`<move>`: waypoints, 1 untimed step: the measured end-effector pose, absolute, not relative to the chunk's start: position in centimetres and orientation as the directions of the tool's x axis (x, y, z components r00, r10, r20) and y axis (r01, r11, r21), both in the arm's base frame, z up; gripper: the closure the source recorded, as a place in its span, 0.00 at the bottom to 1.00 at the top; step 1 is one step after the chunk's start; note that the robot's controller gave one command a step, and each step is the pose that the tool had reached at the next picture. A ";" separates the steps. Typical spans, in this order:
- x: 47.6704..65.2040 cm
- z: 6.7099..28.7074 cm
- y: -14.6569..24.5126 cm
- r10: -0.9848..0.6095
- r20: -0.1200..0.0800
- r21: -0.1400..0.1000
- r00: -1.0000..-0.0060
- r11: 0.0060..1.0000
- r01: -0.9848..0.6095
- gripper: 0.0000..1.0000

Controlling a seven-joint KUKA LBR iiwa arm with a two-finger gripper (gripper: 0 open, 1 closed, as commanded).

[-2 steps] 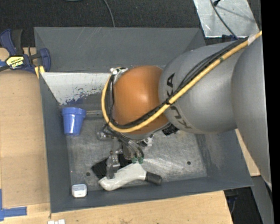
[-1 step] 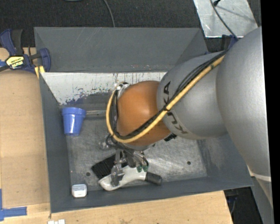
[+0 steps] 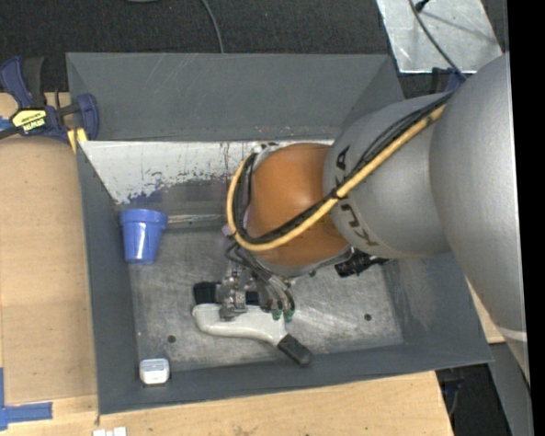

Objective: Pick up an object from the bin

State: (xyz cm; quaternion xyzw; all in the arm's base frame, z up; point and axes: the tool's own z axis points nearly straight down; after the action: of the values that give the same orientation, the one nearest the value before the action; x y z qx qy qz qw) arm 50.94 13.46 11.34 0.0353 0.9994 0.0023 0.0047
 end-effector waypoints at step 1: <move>50.8 11.1 13.3 0.071 -0.005 0.002 -0.997 0.997 0.071 0.00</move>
Offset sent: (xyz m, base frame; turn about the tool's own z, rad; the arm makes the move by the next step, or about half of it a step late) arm 0.0000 0.0000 0.0000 0.0000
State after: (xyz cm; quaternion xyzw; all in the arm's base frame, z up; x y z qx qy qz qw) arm 50.80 13.32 11.15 0.0356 0.9994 0.0009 0.0024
